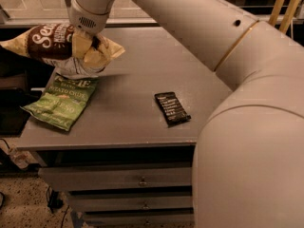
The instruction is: Move brown chip bag near green jalapeno chip bag
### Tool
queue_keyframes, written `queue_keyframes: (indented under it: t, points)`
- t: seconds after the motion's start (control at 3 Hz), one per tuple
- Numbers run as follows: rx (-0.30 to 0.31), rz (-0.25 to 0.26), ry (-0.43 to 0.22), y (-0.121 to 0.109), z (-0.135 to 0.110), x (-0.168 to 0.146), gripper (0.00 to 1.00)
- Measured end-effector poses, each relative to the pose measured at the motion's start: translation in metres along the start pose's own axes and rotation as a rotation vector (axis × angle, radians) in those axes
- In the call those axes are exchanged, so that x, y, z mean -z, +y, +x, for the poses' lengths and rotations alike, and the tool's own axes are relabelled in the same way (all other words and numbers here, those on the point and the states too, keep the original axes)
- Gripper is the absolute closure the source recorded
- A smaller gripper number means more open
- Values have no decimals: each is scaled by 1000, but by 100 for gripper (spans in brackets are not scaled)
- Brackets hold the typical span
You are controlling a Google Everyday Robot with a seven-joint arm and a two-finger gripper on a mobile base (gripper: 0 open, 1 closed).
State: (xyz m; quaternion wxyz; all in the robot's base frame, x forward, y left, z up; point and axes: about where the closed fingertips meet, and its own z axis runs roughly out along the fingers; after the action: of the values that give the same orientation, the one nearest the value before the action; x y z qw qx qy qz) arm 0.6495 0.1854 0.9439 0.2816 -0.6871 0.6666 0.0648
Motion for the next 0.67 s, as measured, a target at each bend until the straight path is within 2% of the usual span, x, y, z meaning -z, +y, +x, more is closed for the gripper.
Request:
queue_keyframes:
  t: [0.33, 0.67]
  points:
    - [11, -9, 31, -1, 4, -14, 100]
    - [13, -12, 33, -1, 4, -17, 85]
